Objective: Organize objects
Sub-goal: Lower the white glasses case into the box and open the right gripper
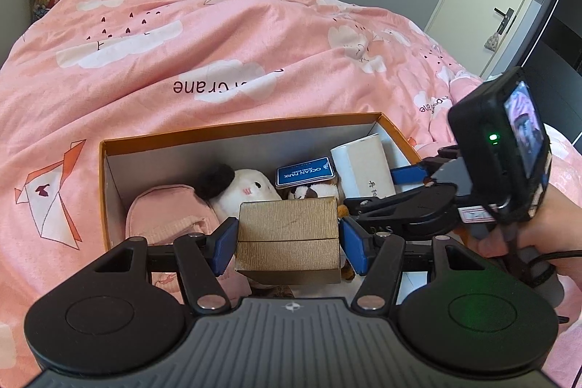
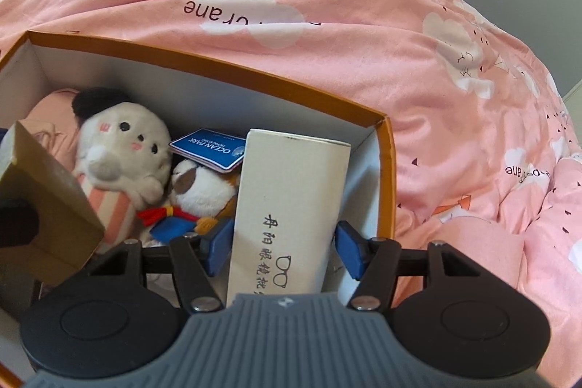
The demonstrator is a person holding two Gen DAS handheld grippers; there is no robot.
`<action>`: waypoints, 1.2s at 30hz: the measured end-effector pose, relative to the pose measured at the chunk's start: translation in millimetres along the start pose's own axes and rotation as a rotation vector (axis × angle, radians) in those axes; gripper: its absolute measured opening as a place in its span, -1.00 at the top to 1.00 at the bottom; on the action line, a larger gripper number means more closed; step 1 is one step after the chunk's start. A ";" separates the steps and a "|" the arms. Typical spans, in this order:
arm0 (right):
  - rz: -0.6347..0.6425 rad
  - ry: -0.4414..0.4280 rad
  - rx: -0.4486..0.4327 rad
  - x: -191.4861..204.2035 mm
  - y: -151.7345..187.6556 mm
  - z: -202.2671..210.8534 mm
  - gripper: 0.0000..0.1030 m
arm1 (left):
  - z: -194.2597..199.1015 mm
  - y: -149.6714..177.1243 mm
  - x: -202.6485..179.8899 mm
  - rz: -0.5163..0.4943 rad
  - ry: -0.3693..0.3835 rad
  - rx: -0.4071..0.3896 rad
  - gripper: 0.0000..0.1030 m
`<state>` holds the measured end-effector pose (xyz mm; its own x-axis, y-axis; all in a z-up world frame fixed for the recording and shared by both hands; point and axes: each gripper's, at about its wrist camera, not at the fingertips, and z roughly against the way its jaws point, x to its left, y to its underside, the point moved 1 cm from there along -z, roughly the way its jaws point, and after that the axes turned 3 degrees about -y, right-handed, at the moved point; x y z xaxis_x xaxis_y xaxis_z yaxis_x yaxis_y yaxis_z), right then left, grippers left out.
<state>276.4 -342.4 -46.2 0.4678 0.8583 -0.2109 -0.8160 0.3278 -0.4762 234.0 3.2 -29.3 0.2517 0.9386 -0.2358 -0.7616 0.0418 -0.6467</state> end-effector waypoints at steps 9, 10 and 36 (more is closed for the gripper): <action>0.084 0.030 -0.030 0.3 -7.4 3.9 -0.24 | -7.7 -3.1 -1.1 -0.011 0.001 0.013 -0.35; 0.089 0.012 -0.036 -1.3 -8.1 5.2 -0.17 | -8.8 -3.4 -2.1 -0.014 0.004 0.014 -0.35; 0.108 -0.291 0.401 4.6 32.5 -26.0 1.00 | -10.2 8.4 -15.1 -0.024 0.073 0.070 -0.34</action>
<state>260.9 -338.1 -84.9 0.3061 0.9514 0.0325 -0.9474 0.3078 -0.0872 229.9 -14.1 -38.5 0.3111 0.9099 -0.2745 -0.7940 0.0901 -0.6012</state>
